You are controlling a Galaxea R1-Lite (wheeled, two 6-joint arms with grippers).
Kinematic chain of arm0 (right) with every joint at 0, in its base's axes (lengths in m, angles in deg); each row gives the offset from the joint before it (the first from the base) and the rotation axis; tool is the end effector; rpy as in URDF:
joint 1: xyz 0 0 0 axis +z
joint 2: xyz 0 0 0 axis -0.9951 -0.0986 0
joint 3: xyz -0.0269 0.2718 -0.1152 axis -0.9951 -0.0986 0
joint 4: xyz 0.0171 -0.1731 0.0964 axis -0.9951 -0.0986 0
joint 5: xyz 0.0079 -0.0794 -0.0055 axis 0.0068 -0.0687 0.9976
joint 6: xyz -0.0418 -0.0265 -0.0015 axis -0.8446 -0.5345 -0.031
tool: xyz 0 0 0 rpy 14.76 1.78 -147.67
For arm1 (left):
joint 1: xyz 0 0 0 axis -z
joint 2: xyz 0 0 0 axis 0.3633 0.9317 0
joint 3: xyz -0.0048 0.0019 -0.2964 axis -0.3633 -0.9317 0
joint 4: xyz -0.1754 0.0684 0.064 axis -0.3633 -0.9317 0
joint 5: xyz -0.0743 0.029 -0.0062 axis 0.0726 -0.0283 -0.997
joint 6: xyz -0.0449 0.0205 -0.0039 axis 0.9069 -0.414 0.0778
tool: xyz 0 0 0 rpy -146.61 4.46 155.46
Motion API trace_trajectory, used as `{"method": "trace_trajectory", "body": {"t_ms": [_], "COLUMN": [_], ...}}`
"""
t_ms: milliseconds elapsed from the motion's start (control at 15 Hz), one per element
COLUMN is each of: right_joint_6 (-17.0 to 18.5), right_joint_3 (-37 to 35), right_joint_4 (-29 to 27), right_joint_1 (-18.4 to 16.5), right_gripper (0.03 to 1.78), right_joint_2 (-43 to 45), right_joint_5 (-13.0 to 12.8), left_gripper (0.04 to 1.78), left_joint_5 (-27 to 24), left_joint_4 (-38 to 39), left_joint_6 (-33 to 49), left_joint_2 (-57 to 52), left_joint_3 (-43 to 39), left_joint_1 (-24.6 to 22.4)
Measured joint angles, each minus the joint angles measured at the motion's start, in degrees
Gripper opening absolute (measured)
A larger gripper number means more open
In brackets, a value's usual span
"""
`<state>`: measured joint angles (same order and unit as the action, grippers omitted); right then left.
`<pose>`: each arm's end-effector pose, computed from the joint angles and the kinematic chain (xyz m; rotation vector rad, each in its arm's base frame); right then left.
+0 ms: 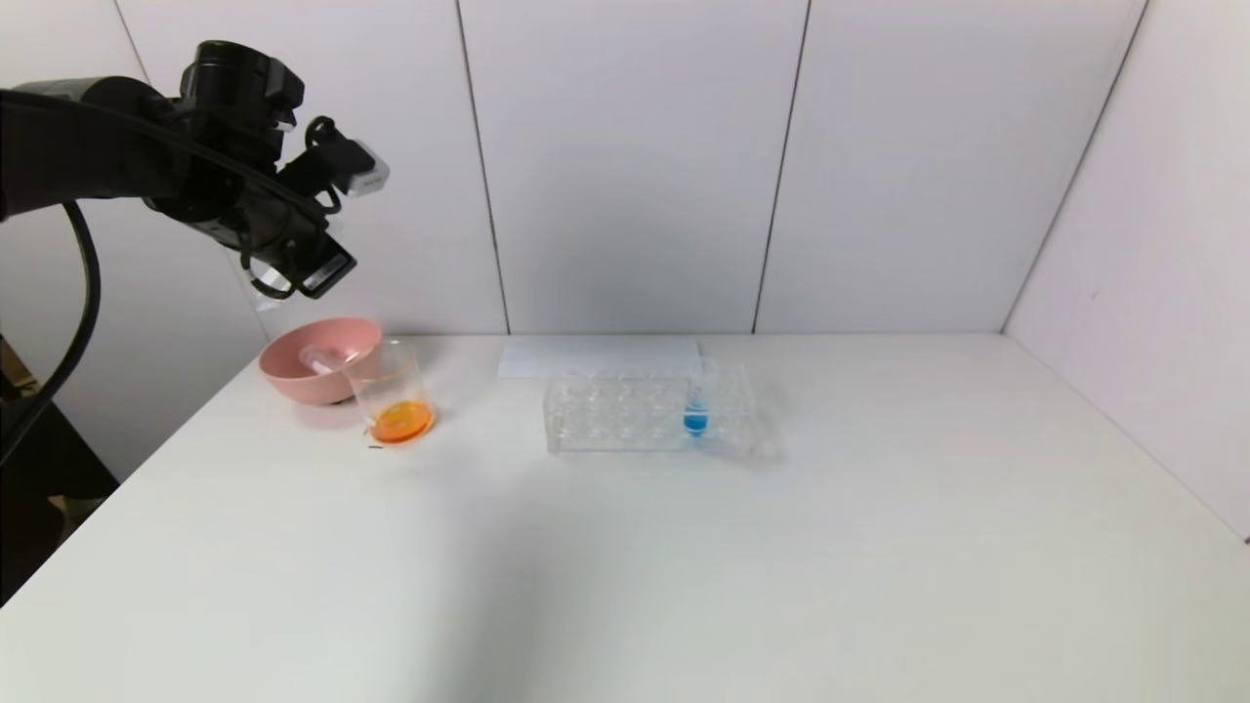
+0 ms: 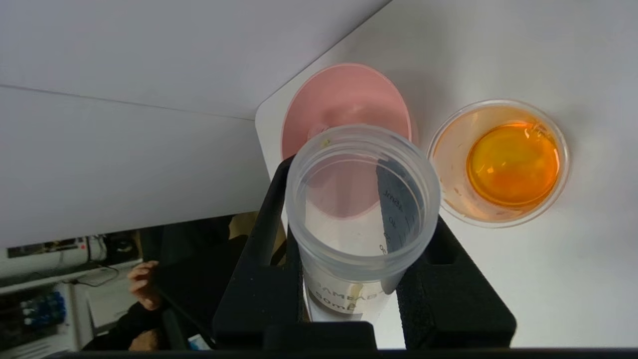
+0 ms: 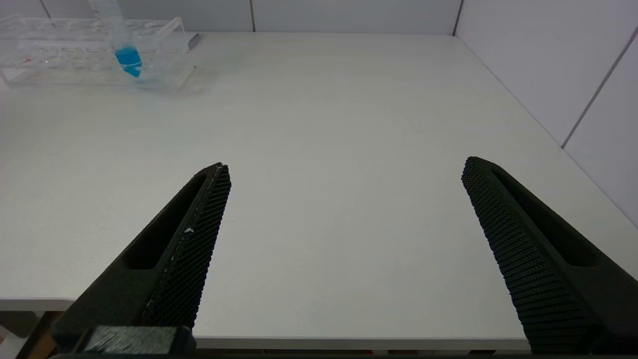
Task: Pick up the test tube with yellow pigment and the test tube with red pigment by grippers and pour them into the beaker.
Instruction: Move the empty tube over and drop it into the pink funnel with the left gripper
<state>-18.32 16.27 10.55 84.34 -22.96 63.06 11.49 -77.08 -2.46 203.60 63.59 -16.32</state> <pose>0.0171 -0.0001 0.0758 -0.0004 0.0017 -0.0038 0.4160 -0.0236 0.2726 0.7092 0.5979 -0.0172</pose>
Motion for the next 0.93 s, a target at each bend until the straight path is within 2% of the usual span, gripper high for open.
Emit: {"method": "trace_trajectory", "body": {"t_ms": [533, 800, 933], "right_joint_6": [-0.02, -0.02, 0.00], "right_joint_3": [0.00, 0.00, 0.00], "right_joint_4": [0.00, 0.00, 0.00], "right_joint_1": [0.00, 0.00, 0.00], "right_gripper": [1.70, 1.70, 1.70], "right_joint_2": [0.00, 0.00, 0.00], "right_joint_5": [0.00, 0.01, 0.01], "left_gripper": [0.52, 0.52, 0.52], "left_joint_5": [5.24, 5.68, 4.99], "left_joint_4": [5.88, 7.33, 12.87], "left_joint_6": [24.27, 36.40, 41.69], "left_joint_2": [-1.32, -2.69, -2.78], "left_joint_3": [-0.94, -5.73, -9.70], "left_joint_1": [-1.60, -3.47, -4.24]}}
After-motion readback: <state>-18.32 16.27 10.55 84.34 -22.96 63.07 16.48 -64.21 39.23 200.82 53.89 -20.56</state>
